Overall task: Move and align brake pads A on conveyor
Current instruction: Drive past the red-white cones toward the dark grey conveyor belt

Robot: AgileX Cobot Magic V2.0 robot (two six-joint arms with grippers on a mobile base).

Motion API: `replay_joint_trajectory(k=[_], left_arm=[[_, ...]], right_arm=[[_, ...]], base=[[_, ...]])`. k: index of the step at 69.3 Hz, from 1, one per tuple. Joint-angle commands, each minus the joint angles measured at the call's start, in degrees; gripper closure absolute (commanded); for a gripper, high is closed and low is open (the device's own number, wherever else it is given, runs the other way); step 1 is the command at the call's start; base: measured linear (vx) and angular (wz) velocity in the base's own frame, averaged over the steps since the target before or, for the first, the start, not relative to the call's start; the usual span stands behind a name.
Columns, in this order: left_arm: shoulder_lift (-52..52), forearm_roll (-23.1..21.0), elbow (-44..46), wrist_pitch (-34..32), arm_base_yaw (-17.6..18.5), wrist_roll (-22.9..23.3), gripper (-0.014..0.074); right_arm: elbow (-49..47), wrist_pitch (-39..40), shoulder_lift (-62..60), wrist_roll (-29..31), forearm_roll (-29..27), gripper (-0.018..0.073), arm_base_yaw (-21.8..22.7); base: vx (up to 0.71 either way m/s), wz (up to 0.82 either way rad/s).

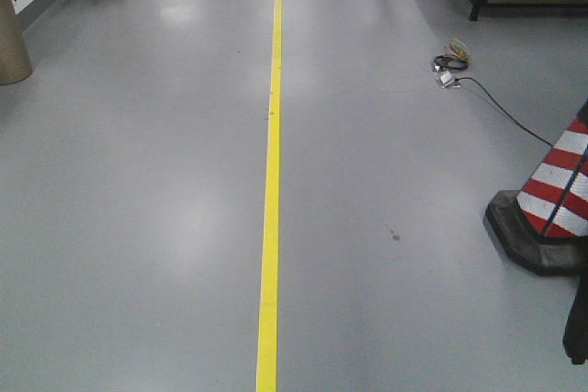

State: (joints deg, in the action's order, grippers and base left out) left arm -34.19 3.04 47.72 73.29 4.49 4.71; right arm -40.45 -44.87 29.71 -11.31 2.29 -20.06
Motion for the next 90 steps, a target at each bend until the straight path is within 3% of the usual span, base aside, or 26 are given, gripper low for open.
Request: replay_joint_trajectory(k=[1,38,90], left_arm=[[-0.3,0.0,1.5,-1.5,0.3,0.4,0.0603],[-0.3,0.0,1.5,-1.5,0.3,0.4,0.0603],[-0.3,0.0,1.5,-1.5,0.3,0.4,0.0603]], right_arm=[[-1.7,4.9,0.2,0.5,0.4,0.0568,0.2],[-1.7,4.9,0.2,0.5,0.4,0.0568,0.2],[-1.7,4.9,0.2,0.5,0.4,0.0568,0.2]], base=[[0.63,-0.03],[0.48,-0.22],[0.35,-0.73]])
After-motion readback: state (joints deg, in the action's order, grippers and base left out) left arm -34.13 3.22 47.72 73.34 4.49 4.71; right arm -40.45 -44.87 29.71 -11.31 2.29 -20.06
